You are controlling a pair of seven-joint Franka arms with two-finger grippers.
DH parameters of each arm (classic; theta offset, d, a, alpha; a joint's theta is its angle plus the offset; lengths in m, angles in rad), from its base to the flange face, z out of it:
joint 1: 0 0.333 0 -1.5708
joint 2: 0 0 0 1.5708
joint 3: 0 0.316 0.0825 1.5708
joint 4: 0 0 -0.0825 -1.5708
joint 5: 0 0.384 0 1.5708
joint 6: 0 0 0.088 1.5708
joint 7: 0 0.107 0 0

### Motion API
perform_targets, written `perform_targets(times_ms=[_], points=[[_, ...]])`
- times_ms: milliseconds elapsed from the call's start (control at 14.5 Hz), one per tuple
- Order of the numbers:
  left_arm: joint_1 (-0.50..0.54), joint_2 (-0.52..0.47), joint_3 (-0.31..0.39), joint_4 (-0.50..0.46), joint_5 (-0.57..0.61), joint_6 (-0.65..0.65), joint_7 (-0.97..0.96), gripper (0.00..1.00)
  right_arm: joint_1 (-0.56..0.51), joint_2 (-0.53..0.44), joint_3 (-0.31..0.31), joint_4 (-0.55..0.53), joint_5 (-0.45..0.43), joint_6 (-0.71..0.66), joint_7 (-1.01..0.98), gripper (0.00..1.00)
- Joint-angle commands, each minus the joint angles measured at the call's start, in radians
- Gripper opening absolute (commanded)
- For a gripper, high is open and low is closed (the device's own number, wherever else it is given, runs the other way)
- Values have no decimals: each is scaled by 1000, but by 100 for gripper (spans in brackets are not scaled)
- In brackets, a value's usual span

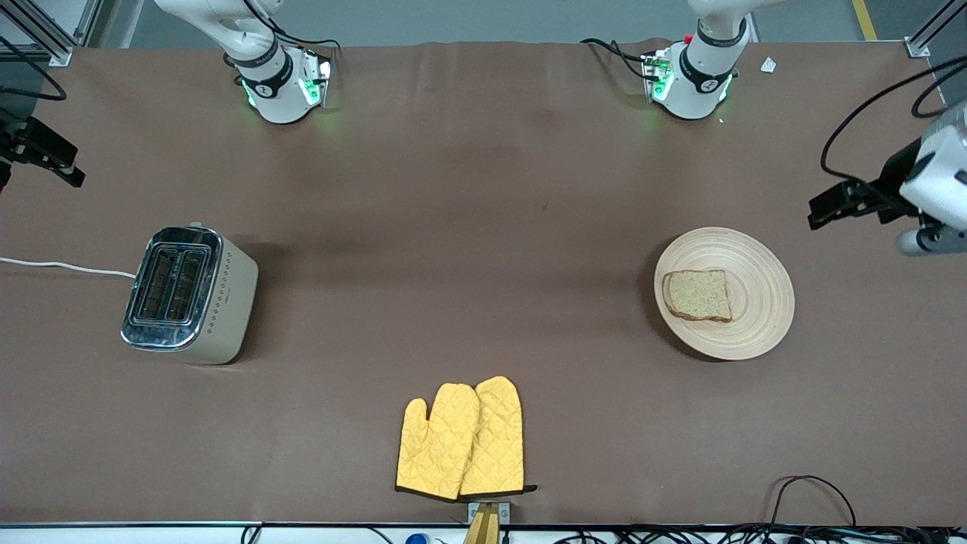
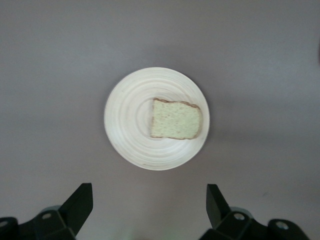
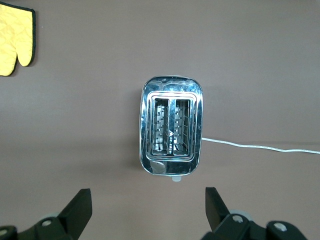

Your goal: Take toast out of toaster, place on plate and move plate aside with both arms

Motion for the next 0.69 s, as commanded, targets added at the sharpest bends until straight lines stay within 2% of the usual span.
perform_targets(times_ms=[0, 207, 620], points=[[-59, -84, 86, -34, 16, -59, 110, 100, 1, 4, -3, 6, 10, -10, 5, 100], [-64, -184, 89, -143, -23, -55, 96, 100, -3, 4, -3, -2, 9, -16, 4, 100], [-87, -296, 120, -275, -109, 4, 22, 100, -5, 4, -3, -2, 9, -18, 4, 100]])
